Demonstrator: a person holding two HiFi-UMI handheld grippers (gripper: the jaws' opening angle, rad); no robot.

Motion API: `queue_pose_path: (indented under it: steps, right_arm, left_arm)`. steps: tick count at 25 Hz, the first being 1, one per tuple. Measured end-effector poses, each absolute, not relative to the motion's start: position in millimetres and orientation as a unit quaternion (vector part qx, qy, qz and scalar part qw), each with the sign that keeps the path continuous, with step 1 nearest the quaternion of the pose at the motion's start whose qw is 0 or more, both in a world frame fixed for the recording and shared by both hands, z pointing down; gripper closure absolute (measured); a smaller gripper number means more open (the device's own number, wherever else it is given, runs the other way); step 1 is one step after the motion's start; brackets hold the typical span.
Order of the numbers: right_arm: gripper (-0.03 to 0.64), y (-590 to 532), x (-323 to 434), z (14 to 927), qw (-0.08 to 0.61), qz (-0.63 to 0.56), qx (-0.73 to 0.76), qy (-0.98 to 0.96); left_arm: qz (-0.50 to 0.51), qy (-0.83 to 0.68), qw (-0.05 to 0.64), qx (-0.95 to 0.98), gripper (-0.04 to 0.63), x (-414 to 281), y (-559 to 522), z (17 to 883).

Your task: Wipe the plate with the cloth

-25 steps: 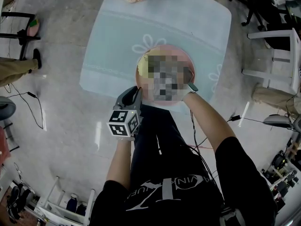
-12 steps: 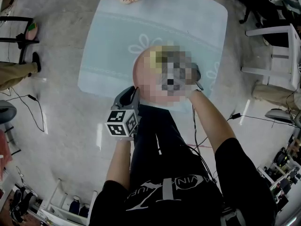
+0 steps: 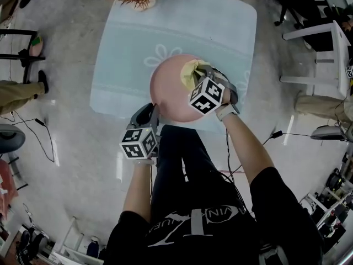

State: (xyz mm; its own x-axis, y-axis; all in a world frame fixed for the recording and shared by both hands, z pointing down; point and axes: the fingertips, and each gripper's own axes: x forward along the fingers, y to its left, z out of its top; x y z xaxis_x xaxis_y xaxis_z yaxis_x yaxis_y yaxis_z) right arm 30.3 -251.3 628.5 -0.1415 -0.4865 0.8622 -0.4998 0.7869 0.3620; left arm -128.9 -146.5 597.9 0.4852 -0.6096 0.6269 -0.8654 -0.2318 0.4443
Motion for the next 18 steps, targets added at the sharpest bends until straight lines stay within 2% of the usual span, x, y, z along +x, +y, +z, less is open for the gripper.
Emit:
queue_pose_path:
  steps: [6, 18]
  right_arm:
    - [0.592, -232, 45, 625, 0.553, 0.058, 0.332, -0.762]
    - [0.592, -210, 63, 560, 0.417, 0.130, 0.383, -0.814]
  left_arm:
    - [0.159, -0.478, 0.396, 0.768, 0.595, -127, -146, 593]
    - [0.144, -0.503, 0.336, 0.783, 0.595, -140, -175, 542]
